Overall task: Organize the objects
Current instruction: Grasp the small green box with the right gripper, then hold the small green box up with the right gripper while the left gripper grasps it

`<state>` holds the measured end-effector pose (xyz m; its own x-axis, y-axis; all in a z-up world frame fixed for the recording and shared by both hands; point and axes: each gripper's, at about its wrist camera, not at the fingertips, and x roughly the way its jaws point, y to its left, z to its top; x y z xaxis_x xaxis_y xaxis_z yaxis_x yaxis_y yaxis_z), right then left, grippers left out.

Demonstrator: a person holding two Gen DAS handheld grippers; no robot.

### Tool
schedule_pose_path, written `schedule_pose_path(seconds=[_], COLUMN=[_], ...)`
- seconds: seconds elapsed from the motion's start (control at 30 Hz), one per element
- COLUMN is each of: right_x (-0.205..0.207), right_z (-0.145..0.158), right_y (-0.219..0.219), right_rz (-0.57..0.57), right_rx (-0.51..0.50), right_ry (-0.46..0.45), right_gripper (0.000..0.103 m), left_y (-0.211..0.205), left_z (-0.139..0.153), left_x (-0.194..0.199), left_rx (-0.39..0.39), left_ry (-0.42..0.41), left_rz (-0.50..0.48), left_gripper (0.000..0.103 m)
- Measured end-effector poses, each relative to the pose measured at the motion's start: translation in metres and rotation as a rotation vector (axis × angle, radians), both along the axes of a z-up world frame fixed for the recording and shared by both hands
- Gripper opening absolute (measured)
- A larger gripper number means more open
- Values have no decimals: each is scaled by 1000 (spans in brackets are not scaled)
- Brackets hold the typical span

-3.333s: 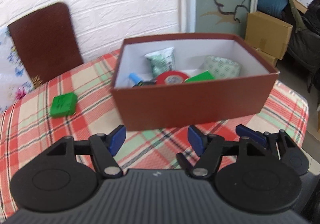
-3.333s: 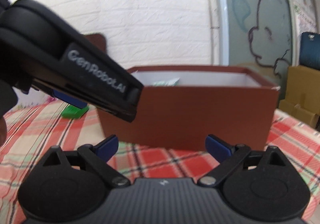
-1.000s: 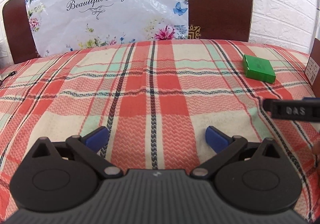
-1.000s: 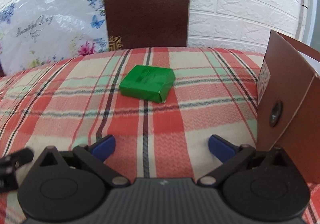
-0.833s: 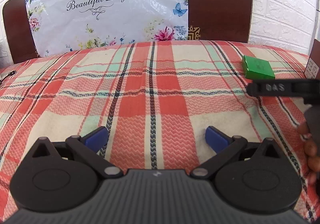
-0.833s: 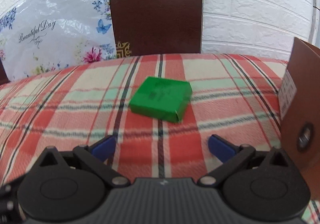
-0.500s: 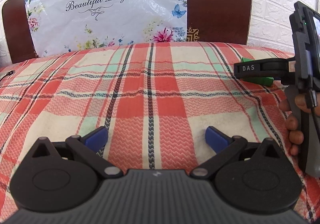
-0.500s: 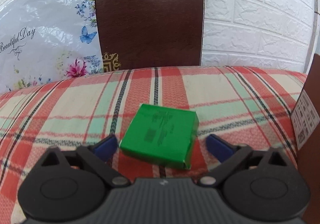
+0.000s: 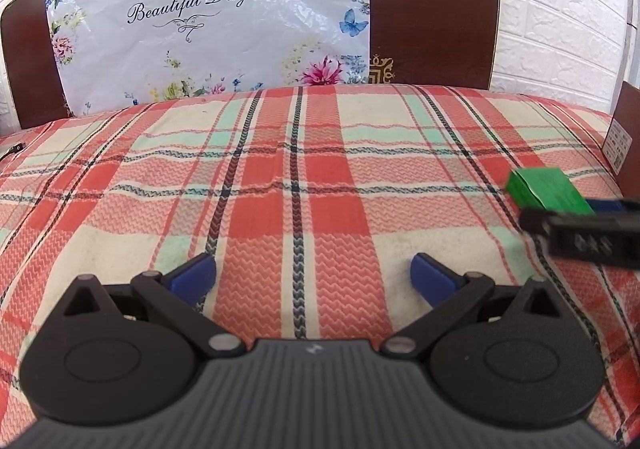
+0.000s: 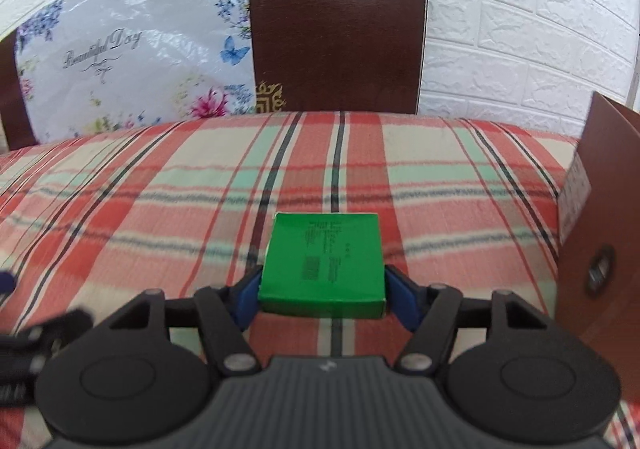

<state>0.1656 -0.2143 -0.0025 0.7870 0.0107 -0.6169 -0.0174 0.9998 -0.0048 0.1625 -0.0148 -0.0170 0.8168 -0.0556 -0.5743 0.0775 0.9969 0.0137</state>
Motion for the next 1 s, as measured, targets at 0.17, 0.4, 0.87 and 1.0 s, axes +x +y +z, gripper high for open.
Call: schedule_pose_path(seconds=[0.17, 0.4, 0.87, 1.0], right_x=[-49, -126, -170, -176], right_z=[2, 5, 3, 2], right_y=[-7, -14, -16, -14], right_rz=[39, 51, 26, 34], right_rx=[1, -11, -3, -12], right_ry=[22, 23, -11, -25], right_gripper=[64, 64, 71, 71], left_y=[-1, -4, -45, -70], left_z=[0, 1, 27, 25], left_x=[-1, -10, -63, -66], left_rx=[1, 25, -315, -348], left_ry=[2, 21, 344, 401], left_rz=[-13, -23, -281, -335], left_gripper=[103, 103, 102, 87])
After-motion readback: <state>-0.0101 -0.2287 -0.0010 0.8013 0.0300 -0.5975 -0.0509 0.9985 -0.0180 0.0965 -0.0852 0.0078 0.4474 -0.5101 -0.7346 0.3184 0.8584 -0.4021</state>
